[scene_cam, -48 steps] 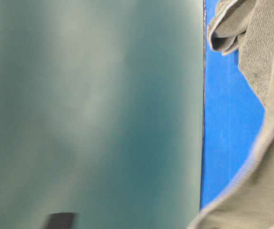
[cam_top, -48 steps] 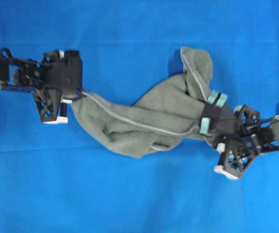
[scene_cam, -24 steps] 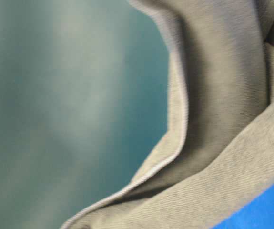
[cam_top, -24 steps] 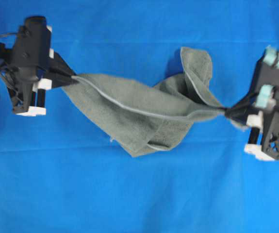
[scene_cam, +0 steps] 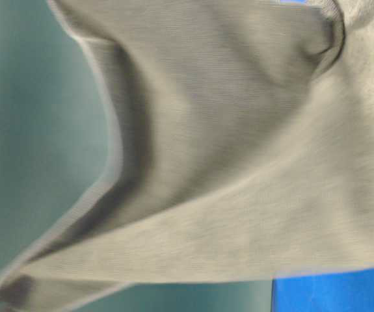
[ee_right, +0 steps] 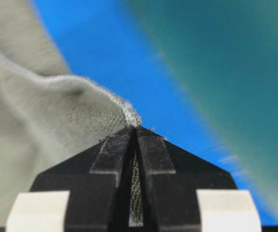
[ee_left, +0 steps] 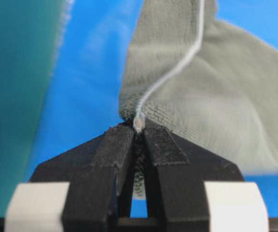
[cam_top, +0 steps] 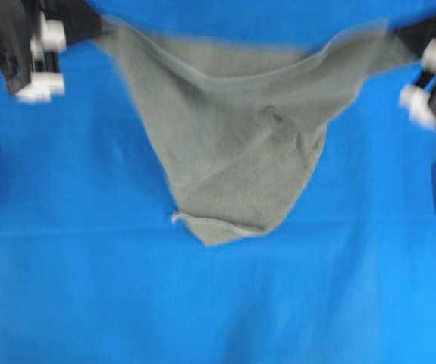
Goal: Fold a large towel.
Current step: 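Lift the towel with both grippers and shake it out in the air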
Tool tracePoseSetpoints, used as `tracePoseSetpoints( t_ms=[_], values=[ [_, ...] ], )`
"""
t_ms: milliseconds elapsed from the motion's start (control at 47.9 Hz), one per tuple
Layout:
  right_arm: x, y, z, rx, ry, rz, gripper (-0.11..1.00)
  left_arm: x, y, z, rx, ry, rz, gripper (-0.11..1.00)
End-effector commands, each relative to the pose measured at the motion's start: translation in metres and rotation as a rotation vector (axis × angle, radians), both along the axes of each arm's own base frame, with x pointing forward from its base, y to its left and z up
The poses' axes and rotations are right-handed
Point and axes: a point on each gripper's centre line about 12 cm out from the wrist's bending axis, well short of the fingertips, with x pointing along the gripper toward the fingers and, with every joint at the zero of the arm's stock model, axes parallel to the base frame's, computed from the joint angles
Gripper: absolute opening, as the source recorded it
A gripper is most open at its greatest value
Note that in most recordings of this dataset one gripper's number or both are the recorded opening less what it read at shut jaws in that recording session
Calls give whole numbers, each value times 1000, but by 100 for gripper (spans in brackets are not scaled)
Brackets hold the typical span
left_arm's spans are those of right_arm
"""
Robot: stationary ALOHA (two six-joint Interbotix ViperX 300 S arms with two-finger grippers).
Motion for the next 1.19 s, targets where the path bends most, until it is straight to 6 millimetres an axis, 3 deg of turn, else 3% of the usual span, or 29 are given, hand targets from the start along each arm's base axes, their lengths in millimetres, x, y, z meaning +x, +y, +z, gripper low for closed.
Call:
tracePoseSetpoints(
  t_ms=[0, 188, 334, 439, 585, 940, 1065, 1170],
  values=[
    [-14, -19, 35, -96, -68, -73, 2, -6, 14, 41, 45, -93, 50, 1],
    [-31, -40, 86, -272, -142, -132, 2, -6, 38, 86, 84, -176, 124, 1],
    [-32, -37, 125, -290, -250, -98, 2, -2, 36, 108, 67, -163, 117, 1],
    [-29, -16, 149, -193, -351, 10, 2, -3, 11, 128, 9, -137, 63, 1],
    [-23, 22, 165, -56, -407, 212, 2, -6, -38, 147, -72, -81, -71, 1],
    [-13, 123, 165, 174, -411, 699, 2, -15, -147, 143, -414, 65, -250, 1],
    [-7, 151, 170, 203, -451, 807, 2, -20, -160, 151, -476, 64, -257, 1],
    [-2, 159, 171, 206, -451, 825, 2, -20, -162, 156, -513, 57, -236, 1]
  ],
)
